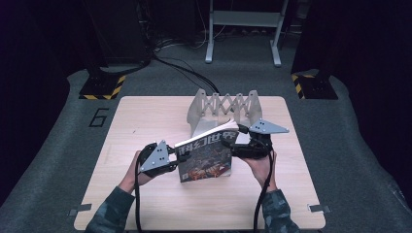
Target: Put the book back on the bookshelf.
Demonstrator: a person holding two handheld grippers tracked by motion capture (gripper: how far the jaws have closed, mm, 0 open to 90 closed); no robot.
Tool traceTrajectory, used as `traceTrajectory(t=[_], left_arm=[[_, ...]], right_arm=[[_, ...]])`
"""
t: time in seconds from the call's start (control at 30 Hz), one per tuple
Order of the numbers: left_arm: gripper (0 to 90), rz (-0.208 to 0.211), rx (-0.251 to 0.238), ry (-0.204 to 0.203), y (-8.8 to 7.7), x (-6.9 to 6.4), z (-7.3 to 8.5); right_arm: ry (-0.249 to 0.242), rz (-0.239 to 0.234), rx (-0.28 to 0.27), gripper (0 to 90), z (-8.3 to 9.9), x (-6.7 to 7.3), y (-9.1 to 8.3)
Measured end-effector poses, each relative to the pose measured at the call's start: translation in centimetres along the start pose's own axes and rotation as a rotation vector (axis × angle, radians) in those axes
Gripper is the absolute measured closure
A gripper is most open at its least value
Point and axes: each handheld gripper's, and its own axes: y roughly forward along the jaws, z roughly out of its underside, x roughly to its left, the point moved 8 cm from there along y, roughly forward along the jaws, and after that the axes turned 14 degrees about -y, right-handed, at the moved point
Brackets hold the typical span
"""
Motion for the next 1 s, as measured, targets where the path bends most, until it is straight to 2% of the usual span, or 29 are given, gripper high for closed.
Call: traceTrajectory(t=[0.07, 0.2, 0.37, 0.43, 0.6, 0.73, 0.83, 0.9, 1.0], left_arm=[[76.1, 0.001, 0.002, -0.001, 0.0, 0.0, 0.0], [74.9, 0.009, 0.007, -0.005, -0.1, 0.0, -0.1], [68.2, 0.024, -0.012, -0.017, -0.3, 0.2, -0.5], [66.5, 0.019, -0.016, -0.020, -0.3, 0.2, -0.7], [64.0, 0.014, -0.025, -0.029, -0.4, 0.3, -1.3], [63.5, -0.012, -0.022, -0.057, -0.4, 0.5, -1.9], [63.5, -0.035, -0.007, -0.099, -0.4, 0.8, -2.3], [63.3, -0.041, -0.004, -0.104, -0.4, 0.9, -2.5], [62.5, -0.044, 0.016, -0.133, -0.3, 1.0, -3.0]], right_arm=[[0.002, -0.020, -0.002, 21.4, -0.1, -0.1, 0.3], [-0.008, -0.042, -0.025, 29.0, -0.4, 0.2, 0.3], [-0.026, -0.037, -0.034, 33.9, -0.7, 0.5, 0.1], [-0.029, -0.036, -0.039, 36.8, -0.7, 0.5, 0.0], [-0.027, -0.031, -0.044, 37.6, -0.7, 0.6, -0.1], [-0.027, -0.024, -0.042, 37.6, -0.7, 0.7, -0.2], [-0.024, -0.016, -0.042, 37.7, -0.7, 0.8, -0.3], [-0.022, -0.006, -0.037, 37.6, -0.7, 0.8, -0.3], [-0.022, 0.010, -0.025, 37.5, -0.8, 0.9, -0.2]])
